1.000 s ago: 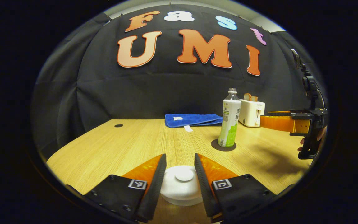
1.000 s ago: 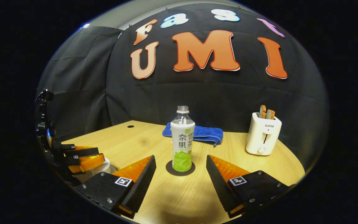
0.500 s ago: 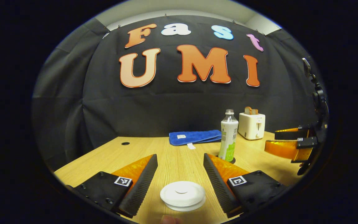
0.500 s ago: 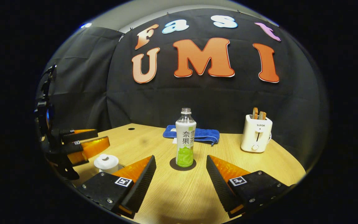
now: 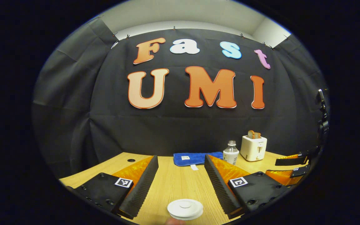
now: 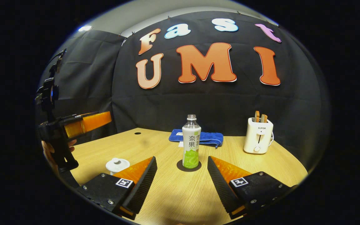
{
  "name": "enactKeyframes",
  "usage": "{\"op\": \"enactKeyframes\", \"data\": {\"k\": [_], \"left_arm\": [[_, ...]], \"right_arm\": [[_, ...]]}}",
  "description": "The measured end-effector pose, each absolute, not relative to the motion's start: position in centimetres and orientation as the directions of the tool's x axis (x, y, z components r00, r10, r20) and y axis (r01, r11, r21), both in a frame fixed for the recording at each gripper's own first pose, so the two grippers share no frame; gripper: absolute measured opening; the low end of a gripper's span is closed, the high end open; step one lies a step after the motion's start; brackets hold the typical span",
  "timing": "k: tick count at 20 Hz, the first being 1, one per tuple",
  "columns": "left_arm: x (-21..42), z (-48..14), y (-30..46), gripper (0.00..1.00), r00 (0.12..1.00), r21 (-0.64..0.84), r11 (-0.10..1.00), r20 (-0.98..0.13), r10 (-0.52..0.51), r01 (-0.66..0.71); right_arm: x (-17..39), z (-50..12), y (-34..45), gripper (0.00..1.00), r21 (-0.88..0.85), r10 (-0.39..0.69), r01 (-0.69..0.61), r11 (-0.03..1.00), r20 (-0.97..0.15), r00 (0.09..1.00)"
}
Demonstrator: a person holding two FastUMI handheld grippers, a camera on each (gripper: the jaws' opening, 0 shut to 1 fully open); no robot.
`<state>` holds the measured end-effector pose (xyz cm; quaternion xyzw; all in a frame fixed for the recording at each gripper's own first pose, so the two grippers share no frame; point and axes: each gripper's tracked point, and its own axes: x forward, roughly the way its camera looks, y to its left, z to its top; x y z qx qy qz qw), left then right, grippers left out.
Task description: Open the teacup lid with one hand, grasp the water bottle and pour water into the teacup with the other hand; after pouring, place the water bottle on the coaster and then close the teacup lid.
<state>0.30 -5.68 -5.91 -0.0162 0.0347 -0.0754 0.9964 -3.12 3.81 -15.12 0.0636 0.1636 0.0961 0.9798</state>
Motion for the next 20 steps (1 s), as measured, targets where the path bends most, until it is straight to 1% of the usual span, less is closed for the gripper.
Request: {"op": "enactKeyframes", "data": {"k": [1,3,4,6,7,11,13,14,15,16,17,18,19,20], "left_arm": [[0.4,-5.4,-4.9,0.97,0.99,-0.023,0.991,-0.056,-0.132,0.131],[0.3,-4.4,-4.2,0.97,0.993,-0.01,0.994,-0.035,-0.112,0.112],[0.3,-4.0,-4.0,0.94,0.994,-0.013,0.994,-0.026,-0.108,0.108],[0.2,-3.6,-3.8,0.97,0.995,-0.017,0.995,-0.014,-0.1,0.1],[0.1,-3.6,-3.9,0.94,0.995,-0.019,0.995,-0.01,-0.1,0.1],[-0.3,-3.9,-3.5,0.94,0.995,-0.026,0.995,-0.018,-0.093,0.093],[-0.2,-3.7,-3.1,0.97,0.996,-0.029,0.996,-0.012,-0.083,0.083],[-0.3,-3.5,-3.0,0.94,0.997,-0.027,0.997,-0.009,-0.079,0.079],[-0.2,-3.4,-2.8,0.96,0.997,-0.025,0.997,-0.004,-0.073,0.073],[-0.2,-3.1,-2.7,0.95,0.998,-0.024,0.997,0.006,-0.07,0.07],[-0.2,-2.7,-2.5,0.97,0.998,-0.031,0.998,0.017,-0.063,0.064],[-0.1,-2.3,-2.6,0.94,0.998,-0.048,0.997,0.026,-0.065,0.066],[-0.2,-2.1,-2.6,0.94,0.998,-0.065,0.996,0.034,-0.059,0.061],[-0.1,-1.9,-2.5,0.96,0.998,-0.07,0.996,0.038,-0.055,0.058]], "right_arm": [[-3.2,-14.8,3.7,0.98,0.153,0.207,-0.166,0.974,-0.303,0.93],[-3.1,-14.6,3.5,0.97,0.138,0.195,-0.16,0.977,-0.296,0.935],[-2.9,-14.4,3.4,0.97,0.132,0.187,-0.154,0.979,-0.296,0.937],[-2.8,-14.2,3.5,0.97,0.138,0.185,-0.15,0.979,-0.294,0.938],[-2.7,-13.9,3.8,0.97,0.144,0.194,-0.158,0.977,-0.29,0.937],[-3.0,-13.9,4.1,0.97,0.113,0.202,-0.176,0.978,-0.301,0.932],[-3.0,-13.6,4.1,0.97,0.101,0.196,-0.173,0.98,-0.3,0.934],[-2.9,-13.5,4.3,0.97,0.104,0.2,-0.177,0.979,-0.298,0.933],[-2.9,-13.2,4.4,0.97,0.108,0.204,-0.179,0.978,-0.297,0.933],[-2.8,-12.8,4.5,0.97,0.11,0.206,-0.182,0.977,-0.292,0.934],[-2.6,-12.5,4.4,0.97,0.106,0.206,-0.182,0.978,-0.289,0.935],[-2.3,-12.1,4.5,0.97,0.1,0.203,-0.182,0.978,-0.282,0.938],[-2.2,-11.7,4.7,0.97,0.097,0.207,-0.187,0.978,-0.273,0.94],[-2.1,-11.3,4.9,0.97,0.1,0.212,-0.192,0.976,-0.269,0.939]]}}
